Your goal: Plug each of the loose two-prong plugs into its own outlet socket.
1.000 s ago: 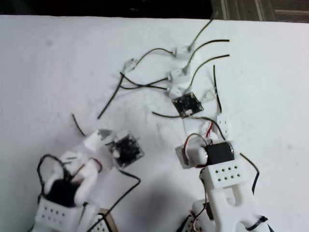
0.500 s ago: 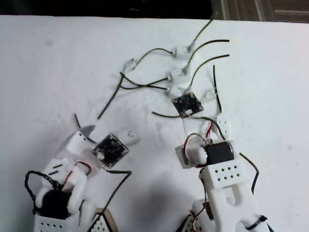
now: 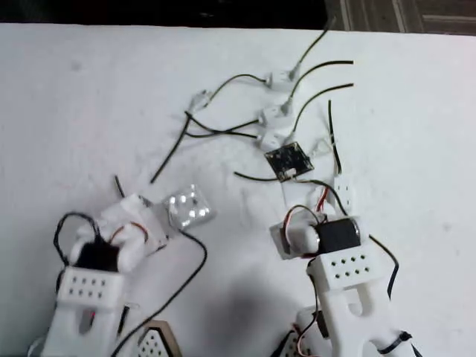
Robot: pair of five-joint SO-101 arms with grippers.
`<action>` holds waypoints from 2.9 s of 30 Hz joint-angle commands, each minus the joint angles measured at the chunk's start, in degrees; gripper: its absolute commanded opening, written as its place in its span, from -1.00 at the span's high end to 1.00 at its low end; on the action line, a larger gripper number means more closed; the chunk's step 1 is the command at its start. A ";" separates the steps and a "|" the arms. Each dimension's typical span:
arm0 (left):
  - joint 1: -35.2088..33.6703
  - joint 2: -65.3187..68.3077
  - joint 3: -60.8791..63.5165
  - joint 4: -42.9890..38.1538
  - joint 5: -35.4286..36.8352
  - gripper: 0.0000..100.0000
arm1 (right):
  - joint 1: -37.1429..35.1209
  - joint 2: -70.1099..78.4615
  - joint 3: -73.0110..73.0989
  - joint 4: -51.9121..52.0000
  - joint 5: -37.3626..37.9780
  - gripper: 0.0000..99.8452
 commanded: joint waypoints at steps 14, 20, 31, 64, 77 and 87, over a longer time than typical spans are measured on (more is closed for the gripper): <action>-0.31 46.29 -21.80 -3.08 -8.88 0.72 | 0.31 -0.66 -0.53 -0.84 0.53 0.96; 0.31 47.78 -22.86 -1.67 -9.14 0.80 | 0.31 -0.66 -0.53 -0.84 0.53 0.96; 3.82 47.43 -24.88 4.48 -8.88 0.95 | 0.31 -0.66 -0.53 -0.84 0.53 0.96; 1.71 60.79 -65.14 46.15 17.49 0.96 | 0.31 -0.66 -0.53 -0.75 0.26 0.96; -4.00 93.14 -96.18 47.74 17.14 0.95 | 0.31 -0.66 -0.53 -0.75 0.53 0.96; -9.45 103.25 -114.29 47.38 21.10 0.58 | 0.31 -0.66 -0.44 -0.75 0.53 0.96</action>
